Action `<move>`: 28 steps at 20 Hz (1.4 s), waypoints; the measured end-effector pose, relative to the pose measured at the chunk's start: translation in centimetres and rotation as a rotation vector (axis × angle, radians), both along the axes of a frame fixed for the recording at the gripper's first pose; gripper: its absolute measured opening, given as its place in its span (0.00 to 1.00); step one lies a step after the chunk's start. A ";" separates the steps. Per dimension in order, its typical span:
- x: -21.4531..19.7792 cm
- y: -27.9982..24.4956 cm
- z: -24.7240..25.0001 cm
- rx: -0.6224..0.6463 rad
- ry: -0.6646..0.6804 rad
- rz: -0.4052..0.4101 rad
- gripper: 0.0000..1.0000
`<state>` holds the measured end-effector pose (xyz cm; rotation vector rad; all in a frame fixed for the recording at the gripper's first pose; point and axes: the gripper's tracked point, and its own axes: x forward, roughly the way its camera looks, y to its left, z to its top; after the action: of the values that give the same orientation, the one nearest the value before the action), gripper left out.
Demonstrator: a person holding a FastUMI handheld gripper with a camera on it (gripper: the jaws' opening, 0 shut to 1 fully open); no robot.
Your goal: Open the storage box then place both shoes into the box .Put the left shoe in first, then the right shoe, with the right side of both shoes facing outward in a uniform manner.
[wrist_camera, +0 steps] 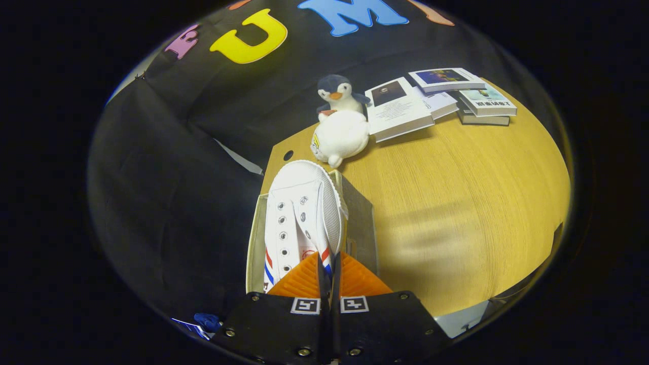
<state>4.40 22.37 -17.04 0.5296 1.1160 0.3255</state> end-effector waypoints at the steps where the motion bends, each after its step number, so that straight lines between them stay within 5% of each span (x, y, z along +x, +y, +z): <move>1: 0.0 0.6 -0.3 -0.005 0.004 0.005 0.00; 11: 0.2 3.5 -2.3 -0.077 -0.019 0.045 0.04; 12: 0.8 3.6 -1.5 -0.075 -0.042 0.048 0.29; 13: 0.9 3.3 -0.9 -0.089 -0.075 0.049 0.37; 15: 1.6 2.3 0.7 -0.092 -0.131 0.046 0.69; 16: 1.7 1.5 1.6 -0.092 -0.156 0.039 1.00; 28: 2.3 -12.2 11.1 -0.218 -0.487 -0.083 0.98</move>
<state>6.68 10.15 -5.96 0.2795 0.6447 0.2391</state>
